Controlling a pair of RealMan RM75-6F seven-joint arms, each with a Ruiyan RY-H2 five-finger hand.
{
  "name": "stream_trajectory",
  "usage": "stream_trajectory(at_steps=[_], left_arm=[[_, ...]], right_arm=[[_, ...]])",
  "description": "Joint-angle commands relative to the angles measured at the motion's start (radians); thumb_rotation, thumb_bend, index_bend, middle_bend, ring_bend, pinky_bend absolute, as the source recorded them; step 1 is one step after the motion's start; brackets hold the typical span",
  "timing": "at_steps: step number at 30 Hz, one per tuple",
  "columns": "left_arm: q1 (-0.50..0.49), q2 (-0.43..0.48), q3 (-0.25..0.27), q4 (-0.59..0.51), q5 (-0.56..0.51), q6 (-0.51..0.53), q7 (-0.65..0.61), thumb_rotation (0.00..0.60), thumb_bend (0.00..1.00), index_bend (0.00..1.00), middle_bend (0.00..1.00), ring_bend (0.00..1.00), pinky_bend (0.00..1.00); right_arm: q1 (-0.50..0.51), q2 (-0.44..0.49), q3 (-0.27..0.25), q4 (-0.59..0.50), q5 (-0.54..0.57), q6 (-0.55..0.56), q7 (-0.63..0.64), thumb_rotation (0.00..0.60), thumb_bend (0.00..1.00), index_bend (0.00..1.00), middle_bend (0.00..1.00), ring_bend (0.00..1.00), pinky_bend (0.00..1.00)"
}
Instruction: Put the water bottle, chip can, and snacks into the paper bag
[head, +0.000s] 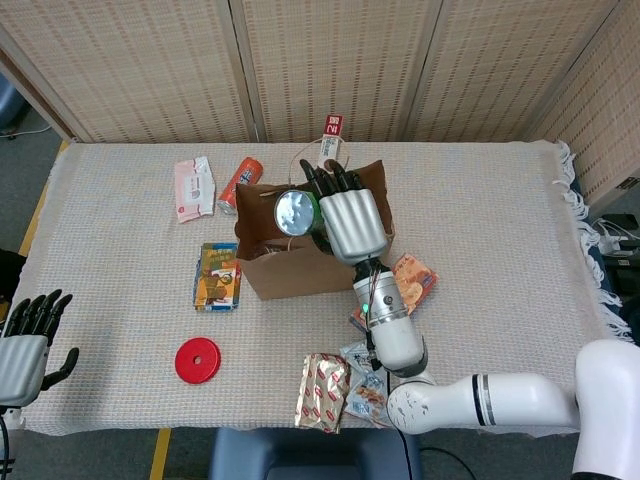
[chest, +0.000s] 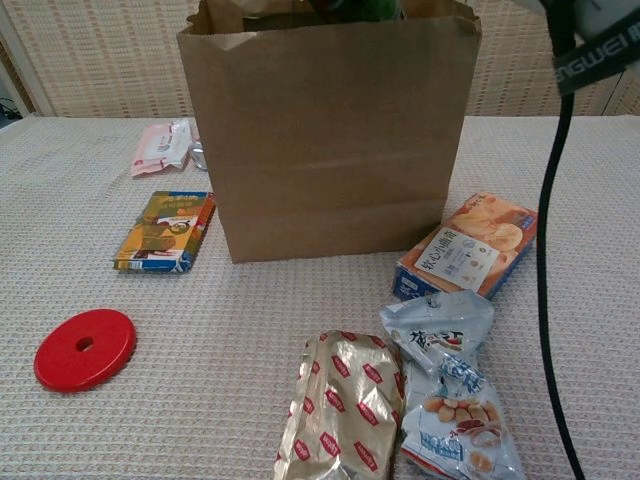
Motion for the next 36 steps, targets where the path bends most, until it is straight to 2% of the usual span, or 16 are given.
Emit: stream_trajectory(at_steps=[1, 5, 12, 17, 21, 25, 28, 32, 36], left_arm=[[0.000, -0.001, -0.001, -0.001, -0.001, 0.001, 0.003, 0.600, 0.40, 0.05, 0.00, 0.00, 0.00], [0.001, -0.002, -0.001, -0.002, -0.003, 0.002, 0.009, 0.600, 0.40, 0.05, 0.00, 0.00, 0.00], [0.002, -0.005, -0.002, -0.005, -0.006, 0.005, 0.020, 0.600, 0.40, 0.05, 0.00, 0.00, 0.00], [0.003, -0.007, -0.004, -0.006, -0.009, 0.007, 0.027, 0.600, 0.40, 0.05, 0.00, 0.00, 0.00], [0.004, -0.009, -0.004, -0.006, -0.010, 0.008, 0.032, 0.600, 0.40, 0.05, 0.00, 0.00, 0.00], [0.004, -0.011, -0.006, -0.007, -0.011, 0.011, 0.039, 0.600, 0.40, 0.05, 0.00, 0.00, 0.00], [0.005, -0.012, -0.007, -0.009, -0.013, 0.012, 0.044, 0.600, 0.40, 0.05, 0.00, 0.00, 0.00], [0.004, -0.014, -0.008, -0.012, -0.014, 0.013, 0.052, 0.600, 0.40, 0.05, 0.00, 0.00, 0.00], [0.004, -0.017, -0.010, -0.014, -0.016, 0.014, 0.062, 0.600, 0.40, 0.05, 0.00, 0.00, 0.00]], right_arm=[[-0.015, 0.034, 0.014, -0.035, 0.006, 0.015, 0.021, 0.600, 0.18, 0.00, 0.11, 0.04, 0.17], [-0.048, 0.090, 0.015, -0.087, -0.006, 0.020, 0.064, 0.600, 0.18, 0.00, 0.11, 0.04, 0.17], [-0.138, 0.222, -0.025, -0.173, -0.060, 0.002, 0.153, 0.600, 0.18, 0.00, 0.11, 0.04, 0.17], [-0.228, 0.329, -0.068, -0.250, -0.178, -0.031, 0.283, 0.600, 0.18, 0.00, 0.11, 0.04, 0.17], [-0.323, 0.435, -0.148, -0.273, -0.335, -0.075, 0.409, 0.600, 0.18, 0.00, 0.11, 0.04, 0.17], [-0.425, 0.547, -0.252, -0.273, -0.520, -0.133, 0.577, 0.600, 0.14, 0.00, 0.11, 0.04, 0.16], [-0.478, 0.610, -0.340, -0.222, -0.718, -0.178, 0.721, 0.600, 0.11, 0.00, 0.11, 0.04, 0.16], [-0.501, 0.640, -0.445, -0.105, -0.973, -0.207, 0.835, 0.600, 0.05, 0.00, 0.11, 0.04, 0.15], [-0.484, 0.626, -0.514, -0.033, -1.112, -0.262, 0.859, 0.600, 0.00, 0.00, 0.11, 0.04, 0.14]])
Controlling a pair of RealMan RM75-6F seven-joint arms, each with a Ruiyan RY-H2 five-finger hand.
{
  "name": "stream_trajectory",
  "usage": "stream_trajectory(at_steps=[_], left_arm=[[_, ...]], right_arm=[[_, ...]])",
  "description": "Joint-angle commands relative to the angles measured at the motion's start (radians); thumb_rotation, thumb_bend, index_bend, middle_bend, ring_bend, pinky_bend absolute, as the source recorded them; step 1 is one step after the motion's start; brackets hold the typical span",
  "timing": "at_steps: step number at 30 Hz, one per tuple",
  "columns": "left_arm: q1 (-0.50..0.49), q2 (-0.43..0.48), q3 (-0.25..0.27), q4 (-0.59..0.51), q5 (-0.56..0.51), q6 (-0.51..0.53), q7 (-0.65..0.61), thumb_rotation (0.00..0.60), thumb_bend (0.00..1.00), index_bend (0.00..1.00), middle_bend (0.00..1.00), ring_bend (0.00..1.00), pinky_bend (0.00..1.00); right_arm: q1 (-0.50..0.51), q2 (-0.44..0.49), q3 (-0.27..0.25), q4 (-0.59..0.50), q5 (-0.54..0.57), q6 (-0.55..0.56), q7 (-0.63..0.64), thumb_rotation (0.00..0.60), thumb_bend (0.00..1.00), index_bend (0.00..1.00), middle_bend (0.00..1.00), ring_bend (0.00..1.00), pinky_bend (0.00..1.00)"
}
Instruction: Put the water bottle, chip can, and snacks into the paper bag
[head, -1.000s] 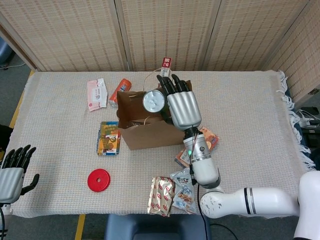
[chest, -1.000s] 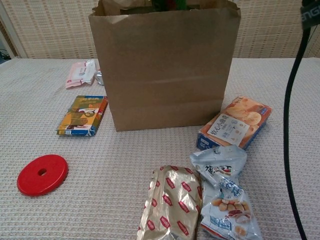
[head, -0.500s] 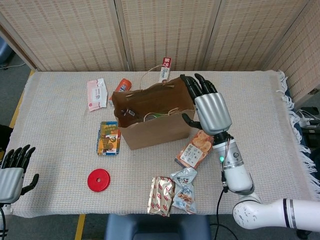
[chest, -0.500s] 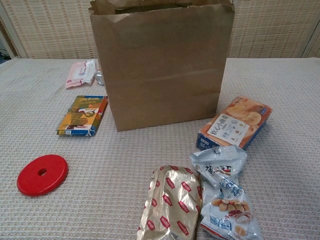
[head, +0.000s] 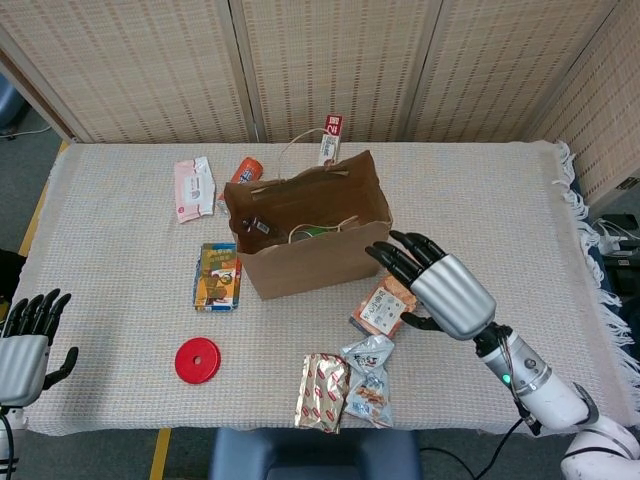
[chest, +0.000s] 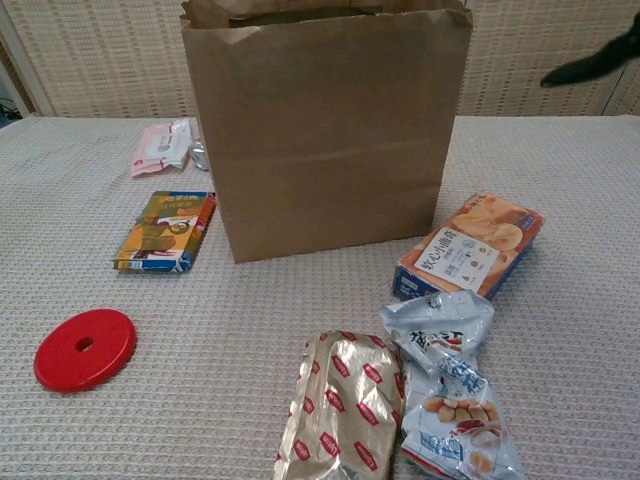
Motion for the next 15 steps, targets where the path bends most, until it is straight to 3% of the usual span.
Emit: stream_trajectory(at_steps=[1, 7, 15], left_arm=[[0.000, -0.002, -0.001, -0.001, -0.002, 0.000, 0.004, 0.600, 0.40, 0.05, 0.00, 0.00, 0.00], [0.000, -0.001, -0.002, 0.000, -0.004, -0.001, -0.001, 0.600, 0.40, 0.05, 0.00, 0.00, 0.00], [-0.001, 0.001, -0.001, 0.002, -0.001, -0.004, -0.010, 0.600, 0.40, 0.05, 0.00, 0.00, 0.00]], right_arm=[[-0.017, 0.023, -0.141, 0.125, -0.218, -0.106, 0.101, 0.600, 0.00, 0.00, 0.11, 0.04, 0.14], [0.030, -0.034, -0.170, 0.149, -0.260, -0.237, 0.008, 0.600, 0.00, 0.00, 0.10, 0.03, 0.13], [0.076, -0.101, -0.167, 0.130, -0.237, -0.375, -0.152, 0.600, 0.00, 0.00, 0.10, 0.03, 0.13]])
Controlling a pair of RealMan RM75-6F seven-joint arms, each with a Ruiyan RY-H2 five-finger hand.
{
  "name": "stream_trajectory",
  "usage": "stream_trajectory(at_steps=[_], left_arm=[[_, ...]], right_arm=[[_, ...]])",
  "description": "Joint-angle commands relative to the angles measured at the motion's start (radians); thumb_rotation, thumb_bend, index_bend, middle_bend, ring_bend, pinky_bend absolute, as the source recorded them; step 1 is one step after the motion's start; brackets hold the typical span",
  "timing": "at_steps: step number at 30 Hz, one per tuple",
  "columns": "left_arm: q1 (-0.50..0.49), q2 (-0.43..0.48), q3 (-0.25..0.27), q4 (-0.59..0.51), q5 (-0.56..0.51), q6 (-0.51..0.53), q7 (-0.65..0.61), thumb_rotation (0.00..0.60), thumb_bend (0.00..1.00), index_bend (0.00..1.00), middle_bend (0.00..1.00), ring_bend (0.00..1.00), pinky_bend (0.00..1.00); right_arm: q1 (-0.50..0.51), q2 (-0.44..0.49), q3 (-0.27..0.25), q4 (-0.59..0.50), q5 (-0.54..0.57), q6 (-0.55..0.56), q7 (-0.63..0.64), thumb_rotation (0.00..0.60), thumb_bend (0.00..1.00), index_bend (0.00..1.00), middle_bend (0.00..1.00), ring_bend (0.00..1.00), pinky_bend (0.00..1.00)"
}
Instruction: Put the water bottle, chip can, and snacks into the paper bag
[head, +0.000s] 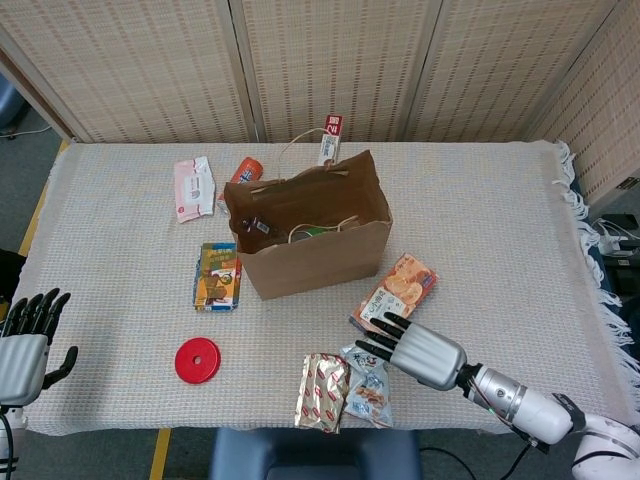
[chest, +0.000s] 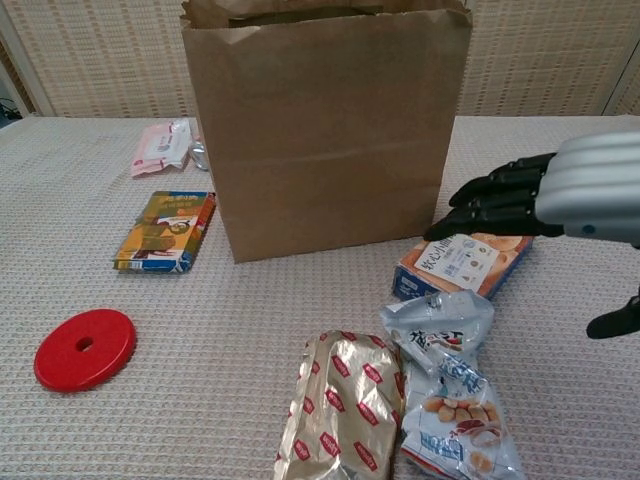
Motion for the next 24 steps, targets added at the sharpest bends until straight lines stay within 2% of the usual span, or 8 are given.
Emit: stream_trajectory(at_steps=[1, 6, 15, 24], left_arm=[[0.000, 0.001, 0.001, 0.000, 0.001, -0.001, -0.002, 0.600, 0.40, 0.05, 0.00, 0.00, 0.00], [0.000, 0.001, 0.001, 0.001, 0.001, -0.002, -0.004, 0.600, 0.40, 0.05, 0.00, 0.00, 0.00], [-0.001, 0.005, 0.004, 0.005, 0.006, -0.004, -0.017, 0.600, 0.40, 0.05, 0.00, 0.00, 0.00], [-0.002, 0.007, 0.005, 0.004, 0.008, -0.007, -0.024, 0.600, 0.40, 0.05, 0.00, 0.00, 0.00]], right_arm=[[0.027, -0.042, -0.002, -0.014, 0.019, -0.066, -0.067, 0.600, 0.00, 0.00, 0.10, 0.03, 0.13], [0.033, -0.062, 0.001, -0.021, 0.037, -0.092, -0.099, 0.600, 0.00, 0.00, 0.10, 0.03, 0.13], [0.044, -0.170, -0.006, 0.020, 0.125, -0.203, -0.252, 0.600, 0.00, 0.01, 0.10, 0.03, 0.13], [0.038, -0.263, 0.004, 0.090, 0.207, -0.216, -0.357, 0.600, 0.00, 0.01, 0.10, 0.03, 0.13]])
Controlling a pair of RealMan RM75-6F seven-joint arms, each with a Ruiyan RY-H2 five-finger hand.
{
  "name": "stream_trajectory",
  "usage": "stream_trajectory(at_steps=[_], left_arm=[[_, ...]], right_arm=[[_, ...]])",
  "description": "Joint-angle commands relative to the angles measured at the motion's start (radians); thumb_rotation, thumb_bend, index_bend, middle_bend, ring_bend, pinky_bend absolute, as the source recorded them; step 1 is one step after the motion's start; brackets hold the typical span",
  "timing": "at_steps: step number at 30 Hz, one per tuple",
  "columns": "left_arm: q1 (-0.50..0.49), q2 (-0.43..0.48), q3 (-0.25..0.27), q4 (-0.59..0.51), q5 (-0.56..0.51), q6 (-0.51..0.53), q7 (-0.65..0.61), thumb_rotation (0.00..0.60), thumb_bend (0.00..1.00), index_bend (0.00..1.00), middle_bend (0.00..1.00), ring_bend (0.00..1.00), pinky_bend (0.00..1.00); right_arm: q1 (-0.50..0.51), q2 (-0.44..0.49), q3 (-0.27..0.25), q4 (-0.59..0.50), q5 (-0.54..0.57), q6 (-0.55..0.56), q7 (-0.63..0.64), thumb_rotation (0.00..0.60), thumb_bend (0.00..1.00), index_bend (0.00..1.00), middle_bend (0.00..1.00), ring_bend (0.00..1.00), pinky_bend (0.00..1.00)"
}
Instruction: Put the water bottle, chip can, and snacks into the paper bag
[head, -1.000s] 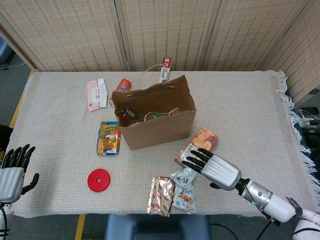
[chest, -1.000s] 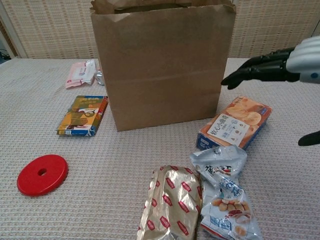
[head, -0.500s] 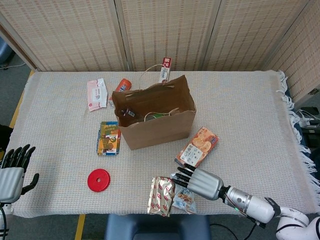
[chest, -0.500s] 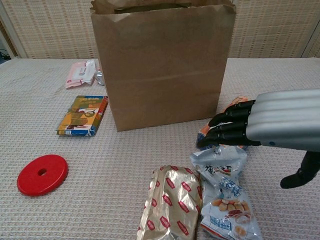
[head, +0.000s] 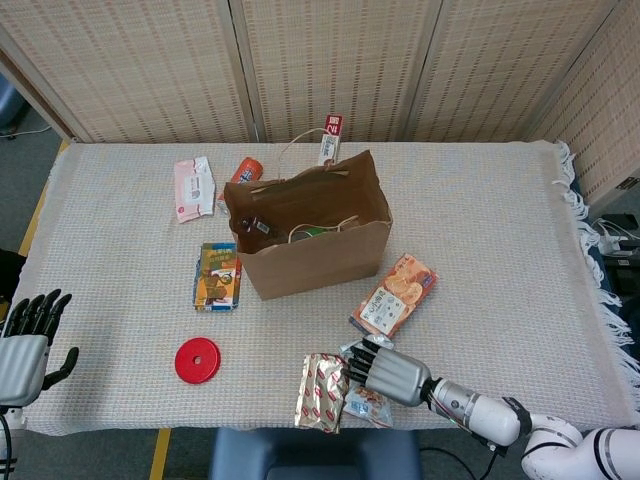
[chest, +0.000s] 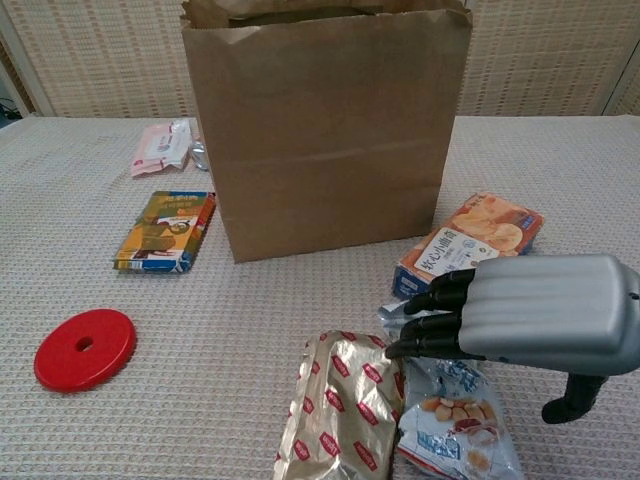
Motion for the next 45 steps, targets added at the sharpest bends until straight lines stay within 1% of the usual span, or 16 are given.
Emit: stream_trajectory(at_steps=[1, 3, 5, 8, 10, 12, 14, 16, 18, 21, 26, 29, 32, 38, 42, 45], left_arm=[[0.000, 0.001, 0.000, 0.000, 0.001, -0.001, -0.001, 0.600, 0.40, 0.05, 0.00, 0.00, 0.00], [-0.001, 0.001, 0.001, 0.000, 0.001, -0.001, -0.003, 0.600, 0.40, 0.05, 0.00, 0.00, 0.00], [0.000, 0.002, 0.001, 0.001, 0.002, -0.001, -0.006, 0.600, 0.40, 0.05, 0.00, 0.00, 0.00], [-0.001, 0.003, 0.001, 0.002, 0.003, -0.002, -0.012, 0.600, 0.40, 0.06, 0.00, 0.00, 0.00], [-0.001, 0.004, 0.002, 0.003, 0.004, -0.003, -0.014, 0.600, 0.40, 0.06, 0.00, 0.00, 0.00], [-0.001, 0.004, 0.002, 0.003, 0.004, -0.003, -0.015, 0.600, 0.40, 0.06, 0.00, 0.00, 0.00], [-0.001, 0.004, 0.002, 0.003, 0.005, -0.003, -0.015, 0.600, 0.40, 0.06, 0.00, 0.00, 0.00], [-0.001, 0.004, 0.002, 0.003, 0.005, -0.003, -0.016, 0.600, 0.40, 0.06, 0.00, 0.00, 0.00], [-0.001, 0.005, 0.002, 0.003, 0.005, -0.003, -0.016, 0.600, 0.40, 0.06, 0.00, 0.00, 0.00], [-0.002, 0.005, 0.002, 0.002, 0.004, -0.004, -0.015, 0.600, 0.40, 0.06, 0.00, 0.00, 0.00], [-0.001, 0.004, 0.002, 0.001, 0.004, -0.002, -0.011, 0.600, 0.40, 0.06, 0.00, 0.00, 0.00], [-0.001, 0.003, 0.001, 0.000, 0.003, -0.001, -0.007, 0.600, 0.40, 0.06, 0.00, 0.00, 0.00], [0.000, 0.002, 0.001, -0.001, 0.002, 0.000, -0.003, 0.600, 0.40, 0.06, 0.00, 0.00, 0.00], [0.000, 0.001, 0.001, -0.001, 0.001, 0.001, -0.002, 0.600, 0.40, 0.06, 0.00, 0.00, 0.00], [0.000, 0.001, 0.001, -0.001, 0.001, 0.000, -0.003, 0.600, 0.40, 0.06, 0.00, 0.00, 0.00], [-0.001, 0.002, 0.001, -0.001, 0.001, 0.000, -0.004, 0.600, 0.40, 0.06, 0.00, 0.00, 0.00]], right_arm=[[-0.006, -0.050, 0.010, 0.034, 0.037, 0.006, -0.040, 0.600, 0.00, 0.01, 0.10, 0.03, 0.13], [-0.013, -0.088, 0.014, 0.055, 0.045, 0.028, -0.056, 0.600, 0.00, 0.05, 0.10, 0.05, 0.14], [-0.017, -0.115, 0.013, 0.074, 0.040, 0.047, -0.059, 0.600, 0.00, 0.14, 0.13, 0.10, 0.18], [-0.017, -0.136, 0.003, 0.101, 0.027, 0.065, -0.063, 0.600, 0.04, 0.32, 0.24, 0.19, 0.27], [-0.017, -0.142, -0.003, 0.114, 0.021, 0.075, -0.067, 0.600, 0.08, 0.40, 0.32, 0.28, 0.35], [-0.018, -0.142, -0.008, 0.118, 0.017, 0.085, -0.062, 0.600, 0.16, 0.51, 0.45, 0.42, 0.49], [-0.019, -0.138, -0.013, 0.120, 0.007, 0.099, -0.054, 0.600, 0.25, 0.61, 0.53, 0.51, 0.57], [-0.022, -0.131, -0.018, 0.119, -0.009, 0.124, -0.037, 0.600, 0.30, 0.68, 0.58, 0.57, 0.61], [-0.026, -0.119, -0.022, 0.115, -0.025, 0.154, -0.013, 0.600, 0.35, 0.73, 0.61, 0.61, 0.63], [-0.031, -0.100, -0.024, 0.107, -0.046, 0.197, 0.024, 0.600, 0.37, 0.74, 0.62, 0.62, 0.63], [-0.047, -0.055, -0.009, 0.079, -0.071, 0.296, 0.121, 0.600, 0.37, 0.74, 0.62, 0.62, 0.63], [-0.054, -0.032, 0.012, 0.060, -0.088, 0.363, 0.178, 0.600, 0.37, 0.74, 0.62, 0.62, 0.63], [-0.060, -0.019, 0.050, 0.041, -0.102, 0.439, 0.214, 0.600, 0.37, 0.74, 0.62, 0.62, 0.63], [-0.055, 0.006, 0.174, -0.033, -0.064, 0.546, 0.215, 0.600, 0.37, 0.74, 0.62, 0.62, 0.63], [-0.041, 0.013, 0.274, -0.084, 0.006, 0.589, 0.201, 0.600, 0.37, 0.74, 0.62, 0.62, 0.63], [-0.026, 0.005, 0.339, -0.103, 0.059, 0.608, 0.154, 0.600, 0.37, 0.74, 0.62, 0.62, 0.63]])
